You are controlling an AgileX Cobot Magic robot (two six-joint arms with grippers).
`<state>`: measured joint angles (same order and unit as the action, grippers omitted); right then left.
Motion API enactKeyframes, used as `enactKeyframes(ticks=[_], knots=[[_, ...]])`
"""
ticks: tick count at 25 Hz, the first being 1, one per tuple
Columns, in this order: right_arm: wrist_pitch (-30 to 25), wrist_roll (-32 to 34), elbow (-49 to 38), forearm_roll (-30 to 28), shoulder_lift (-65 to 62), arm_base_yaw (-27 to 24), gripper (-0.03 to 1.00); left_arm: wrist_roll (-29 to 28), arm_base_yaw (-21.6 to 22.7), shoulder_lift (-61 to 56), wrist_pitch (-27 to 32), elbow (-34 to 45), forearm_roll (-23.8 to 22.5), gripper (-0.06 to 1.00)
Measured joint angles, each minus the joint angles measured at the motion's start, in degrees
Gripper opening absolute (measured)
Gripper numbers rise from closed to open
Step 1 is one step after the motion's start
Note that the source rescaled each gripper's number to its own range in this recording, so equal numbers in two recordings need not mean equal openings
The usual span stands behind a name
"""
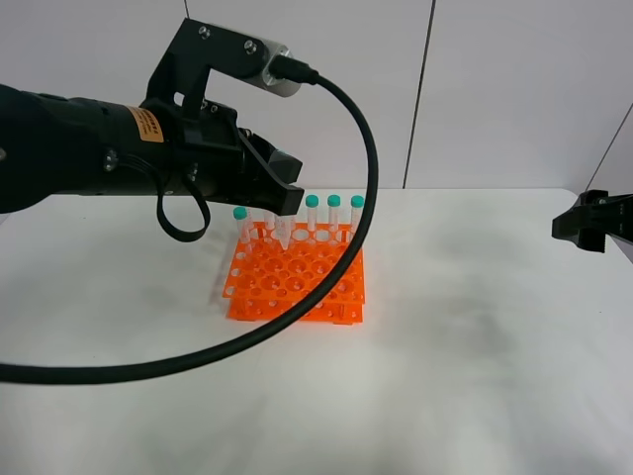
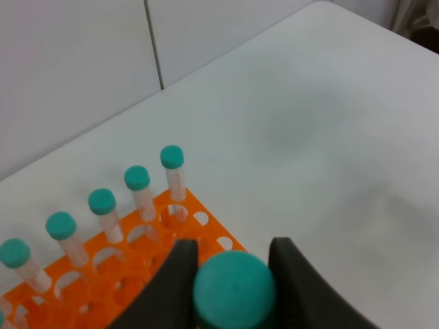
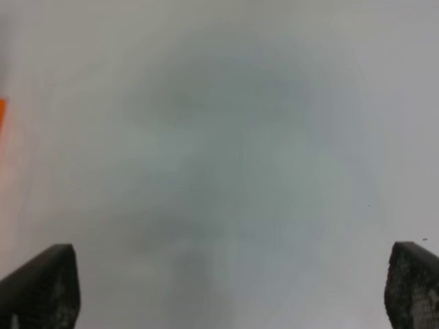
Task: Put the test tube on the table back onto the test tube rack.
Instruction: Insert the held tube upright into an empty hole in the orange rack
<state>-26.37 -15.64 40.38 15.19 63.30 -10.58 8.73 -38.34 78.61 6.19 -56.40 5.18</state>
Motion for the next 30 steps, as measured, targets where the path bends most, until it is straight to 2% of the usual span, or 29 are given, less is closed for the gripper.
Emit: enactKeyframes(ticks=[10,19,21,24,26,30], knots=[[-3.5,-0.2,0.2,-0.3,-1.8,0.0,0.94,0.0,0.0,0.0,0.6,0.0,0.0,0.0],[-10.3,-3.5,4.9,1.8,-16.4,0.2,0.94,0.0,0.2,0.0,1.5,0.0,0.0,0.0],[-11.3,-3.8,4.9,1.4,-18.9,3.0,0.93,0.0,0.2,0.0,1.5,0.0,0.0,0.0],[-14.5,-4.3,4.9,-2.2,-22.5,9.8,0.92,0.0,0.3,0.0,1.5,0.0,0.0,0.0],[-17.7,-1.7,4.9,-6.4,-24.6,12.9,0.91,0.0,0.3,0.0,1.5,0.0,0.0,0.0],[-20.7,7.3,4.9,-14.1,-28.3,14.2,0.91,0.0,0.3,0.0,1.5,0.0,0.0,0.0]])
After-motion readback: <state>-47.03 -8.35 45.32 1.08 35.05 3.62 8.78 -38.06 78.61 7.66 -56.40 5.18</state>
